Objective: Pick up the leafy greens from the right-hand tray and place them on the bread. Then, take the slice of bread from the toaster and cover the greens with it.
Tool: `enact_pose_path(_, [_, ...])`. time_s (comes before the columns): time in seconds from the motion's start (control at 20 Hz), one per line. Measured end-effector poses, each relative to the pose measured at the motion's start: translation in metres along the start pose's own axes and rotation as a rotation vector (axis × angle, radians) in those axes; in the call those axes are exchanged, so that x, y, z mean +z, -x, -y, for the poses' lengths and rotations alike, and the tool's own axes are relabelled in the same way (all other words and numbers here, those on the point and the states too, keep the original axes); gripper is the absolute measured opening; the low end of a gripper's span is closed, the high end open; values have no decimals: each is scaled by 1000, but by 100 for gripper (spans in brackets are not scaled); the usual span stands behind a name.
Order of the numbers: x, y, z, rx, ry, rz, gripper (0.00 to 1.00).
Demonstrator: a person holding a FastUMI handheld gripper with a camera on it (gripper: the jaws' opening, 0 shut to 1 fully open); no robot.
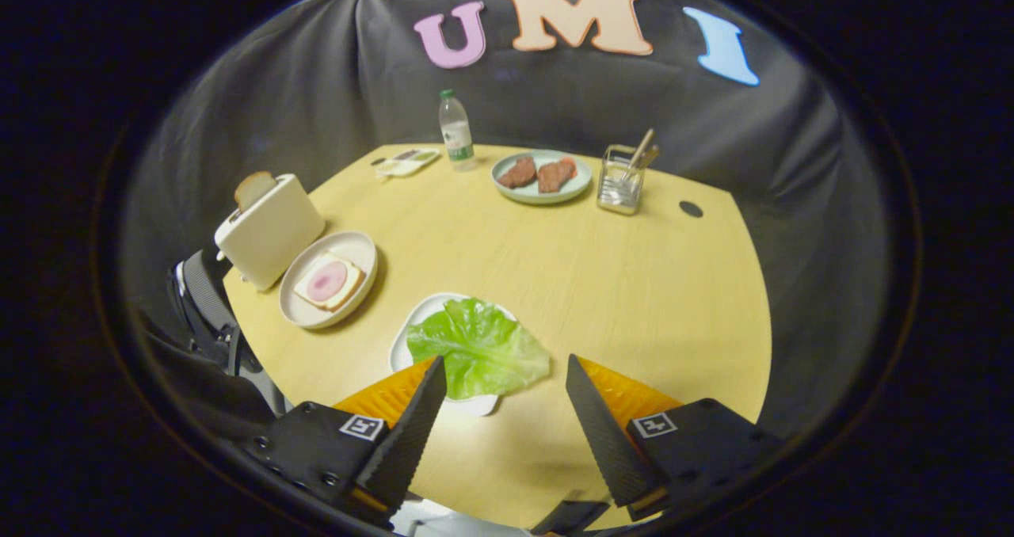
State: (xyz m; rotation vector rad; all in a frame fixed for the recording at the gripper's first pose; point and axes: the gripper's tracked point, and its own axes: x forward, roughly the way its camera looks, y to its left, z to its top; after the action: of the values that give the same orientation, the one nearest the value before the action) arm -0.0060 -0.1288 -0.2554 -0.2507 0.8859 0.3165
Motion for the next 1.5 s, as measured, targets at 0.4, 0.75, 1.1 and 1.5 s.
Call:
enact_pose_path(0.4, [-23,-61,9,71,-110,-219,96])
enact_pose_path(0.75, [-29,-85,15,76,-202,-286,70])
enact_pose_path(1.1, [-31,-87,5,93,-279,-334,24])
enact_pose_path(1.5, [-19,-74,2,75,-310,-314,6])
